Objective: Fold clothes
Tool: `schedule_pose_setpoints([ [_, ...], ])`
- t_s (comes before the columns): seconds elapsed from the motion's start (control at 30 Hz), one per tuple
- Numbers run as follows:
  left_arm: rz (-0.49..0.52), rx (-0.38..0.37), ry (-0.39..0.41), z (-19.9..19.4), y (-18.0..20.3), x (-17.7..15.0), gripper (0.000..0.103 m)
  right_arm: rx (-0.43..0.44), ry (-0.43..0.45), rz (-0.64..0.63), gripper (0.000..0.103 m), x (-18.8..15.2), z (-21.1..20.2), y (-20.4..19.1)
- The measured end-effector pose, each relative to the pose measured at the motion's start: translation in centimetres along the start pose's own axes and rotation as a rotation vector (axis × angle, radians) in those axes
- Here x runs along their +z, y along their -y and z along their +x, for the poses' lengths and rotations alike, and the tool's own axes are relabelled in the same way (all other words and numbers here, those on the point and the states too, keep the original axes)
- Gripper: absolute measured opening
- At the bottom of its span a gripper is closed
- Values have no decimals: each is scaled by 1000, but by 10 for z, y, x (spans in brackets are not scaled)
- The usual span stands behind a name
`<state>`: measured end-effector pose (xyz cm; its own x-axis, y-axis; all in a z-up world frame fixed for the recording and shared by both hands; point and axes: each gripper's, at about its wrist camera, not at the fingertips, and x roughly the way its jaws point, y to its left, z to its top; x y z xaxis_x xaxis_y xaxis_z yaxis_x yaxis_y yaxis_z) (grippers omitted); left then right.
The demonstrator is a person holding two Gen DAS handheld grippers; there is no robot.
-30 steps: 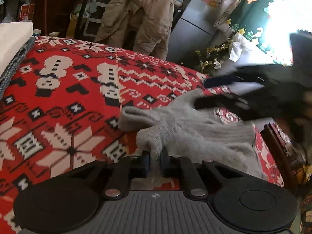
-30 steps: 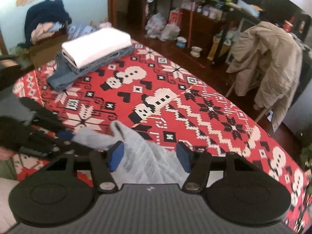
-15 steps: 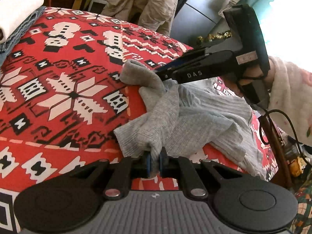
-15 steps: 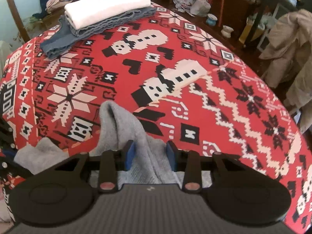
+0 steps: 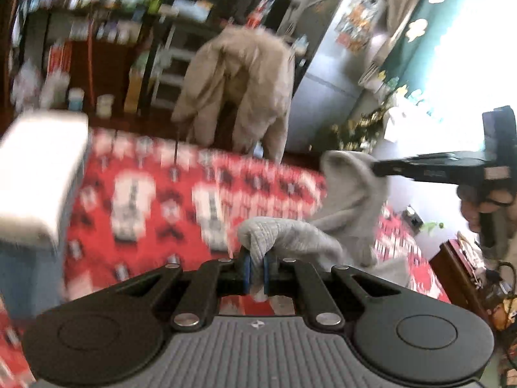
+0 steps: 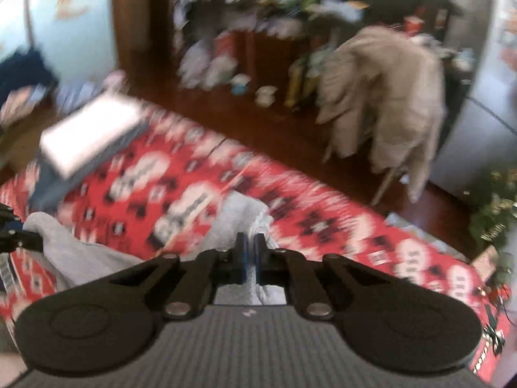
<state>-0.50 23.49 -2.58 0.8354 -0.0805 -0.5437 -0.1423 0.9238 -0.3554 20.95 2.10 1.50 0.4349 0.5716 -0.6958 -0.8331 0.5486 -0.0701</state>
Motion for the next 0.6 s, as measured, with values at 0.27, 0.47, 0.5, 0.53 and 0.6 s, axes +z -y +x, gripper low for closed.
schedule_pose_setpoints([
  [0.27,193,-22,194,-68,51,84,6,-108,231,111,4,38,-144,23],
  [0.47,279,-63,334,-144,91,105,6,-129,371,104,4,35,-247,0],
  [0.5,293,-66,351,-154,95,108,6,-137,394,96,4,33,-263,-6],
  [0.53,308,-68,366,-164,100,110,6,-149,407,88,5,31,-278,-12],
  [0.6,339,-60,380,-176,107,114,6,-164,421,77,5,29,-304,-23],
])
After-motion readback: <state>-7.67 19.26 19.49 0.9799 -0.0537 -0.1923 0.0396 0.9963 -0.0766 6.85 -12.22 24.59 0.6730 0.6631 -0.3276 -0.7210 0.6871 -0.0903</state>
